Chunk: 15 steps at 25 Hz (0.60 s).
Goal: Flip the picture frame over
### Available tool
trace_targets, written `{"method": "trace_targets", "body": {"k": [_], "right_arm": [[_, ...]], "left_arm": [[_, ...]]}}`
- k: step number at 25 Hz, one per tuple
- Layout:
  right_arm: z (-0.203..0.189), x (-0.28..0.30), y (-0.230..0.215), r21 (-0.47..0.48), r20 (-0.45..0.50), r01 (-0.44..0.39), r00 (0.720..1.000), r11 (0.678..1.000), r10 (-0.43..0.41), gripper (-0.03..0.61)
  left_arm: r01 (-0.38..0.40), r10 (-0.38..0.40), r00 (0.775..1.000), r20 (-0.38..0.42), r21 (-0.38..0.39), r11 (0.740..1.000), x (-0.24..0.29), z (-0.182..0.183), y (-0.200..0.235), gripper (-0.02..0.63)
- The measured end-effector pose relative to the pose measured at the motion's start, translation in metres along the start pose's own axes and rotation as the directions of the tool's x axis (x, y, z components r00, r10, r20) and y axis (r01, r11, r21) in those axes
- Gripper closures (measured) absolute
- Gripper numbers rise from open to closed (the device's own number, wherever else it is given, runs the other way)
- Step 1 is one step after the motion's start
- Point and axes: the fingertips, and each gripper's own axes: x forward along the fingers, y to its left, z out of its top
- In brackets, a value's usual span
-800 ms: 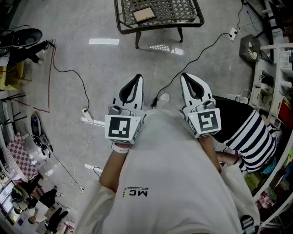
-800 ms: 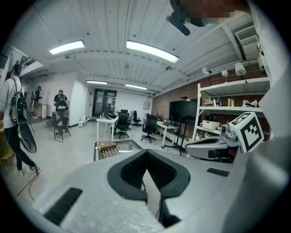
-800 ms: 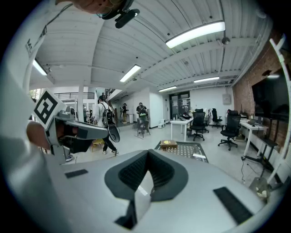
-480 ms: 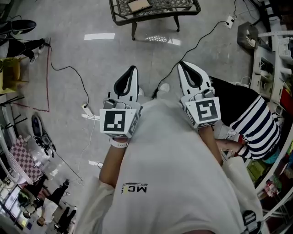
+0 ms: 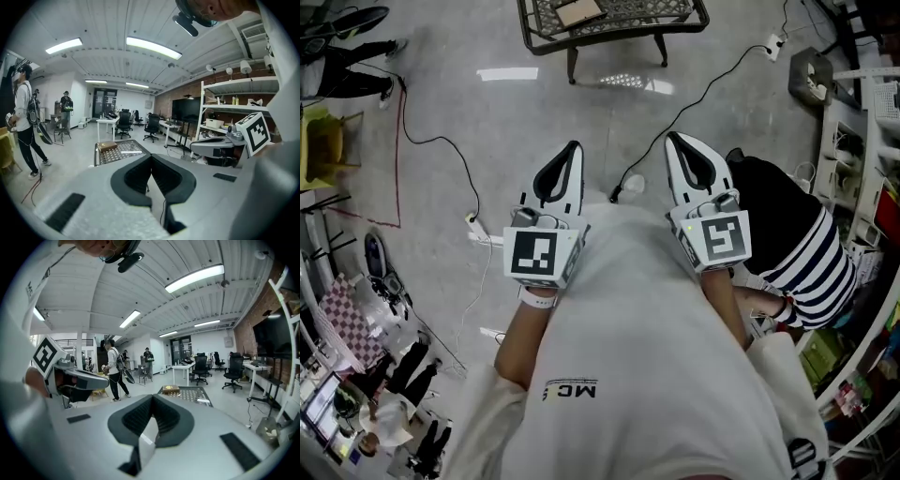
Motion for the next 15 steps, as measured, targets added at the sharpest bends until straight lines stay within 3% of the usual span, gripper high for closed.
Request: {"method": "trace_targets", "body": {"k": [7,15], "right_arm": [[-0.005,0.024,-0.008,-0.002,-0.028,-0.053,0.998,0.999,0.053,0.561],[0.01,0.123,-0.029,0.003,-0.075,-0.071,0.995,0.997,0.071,0.561]], "left_arm": [[0.009,-0.011,0.999,-0.051,-0.042,0.999,0.022,-0.014,-0.002,0.589],[0.003,-0.007,0.999,-0.049,-0.082,0.997,0.091,0.002,0.082,0.589]]}}
